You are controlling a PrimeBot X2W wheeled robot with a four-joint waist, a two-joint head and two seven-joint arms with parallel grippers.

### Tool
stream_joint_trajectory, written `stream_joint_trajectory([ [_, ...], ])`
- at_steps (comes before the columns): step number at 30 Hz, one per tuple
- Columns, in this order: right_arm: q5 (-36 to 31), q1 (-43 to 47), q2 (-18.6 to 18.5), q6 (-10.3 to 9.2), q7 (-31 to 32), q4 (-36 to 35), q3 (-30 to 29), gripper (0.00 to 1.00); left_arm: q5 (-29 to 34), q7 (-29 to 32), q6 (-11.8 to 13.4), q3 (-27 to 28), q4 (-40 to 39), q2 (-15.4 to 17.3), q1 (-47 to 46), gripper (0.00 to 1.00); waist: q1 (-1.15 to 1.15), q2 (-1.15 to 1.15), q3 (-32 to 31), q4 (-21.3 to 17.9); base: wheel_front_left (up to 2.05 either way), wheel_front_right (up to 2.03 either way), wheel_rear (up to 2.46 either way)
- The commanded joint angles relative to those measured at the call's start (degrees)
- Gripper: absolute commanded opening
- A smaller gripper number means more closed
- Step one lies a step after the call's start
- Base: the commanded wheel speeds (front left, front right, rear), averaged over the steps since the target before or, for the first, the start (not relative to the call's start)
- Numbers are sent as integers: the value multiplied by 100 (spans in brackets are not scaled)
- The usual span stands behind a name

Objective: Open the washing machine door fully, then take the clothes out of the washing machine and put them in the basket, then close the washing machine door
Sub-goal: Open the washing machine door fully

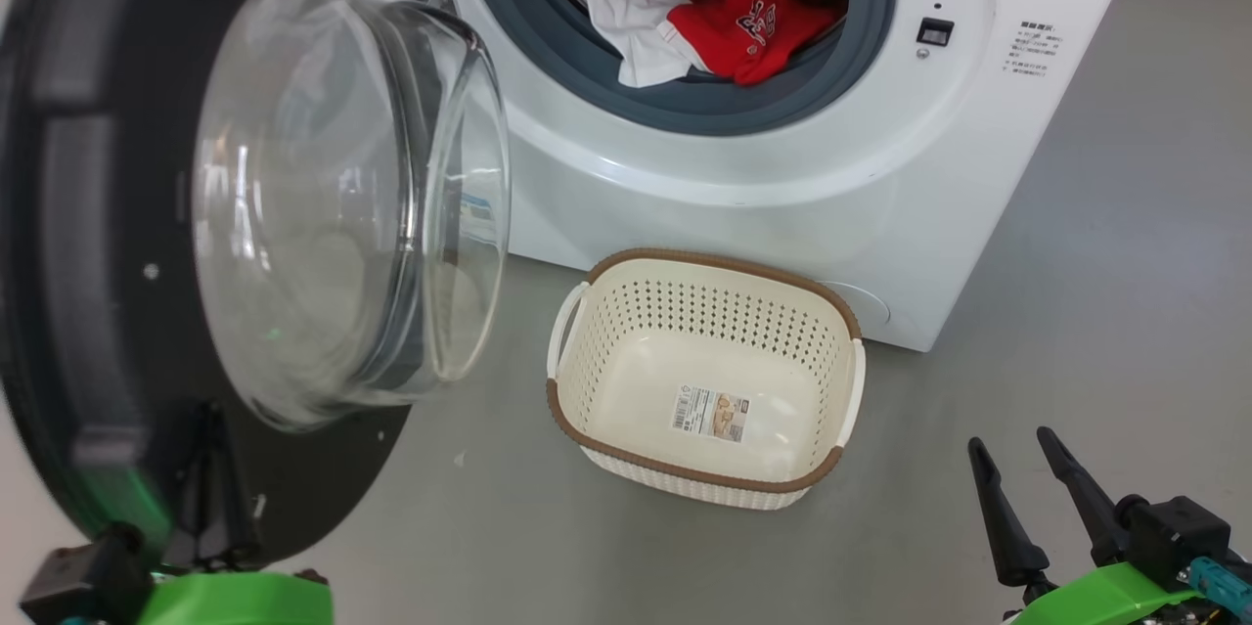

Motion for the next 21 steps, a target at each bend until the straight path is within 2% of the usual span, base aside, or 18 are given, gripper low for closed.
stream_joint_trajectory([
  [1, -50, -181, -112, 35, -52, -146, 140, 100, 69, -36, -15, 326, -84, 107, -211, 0, 0, 0, 28, -8, 0, 0, 0],
  [21, -51, -354, -275, 35, -52, -170, 162, 100, 685, -36, -384, 1860, 599, 130, -1059, 0, 0, 0, 392, -27, 0, 0, 0],
])
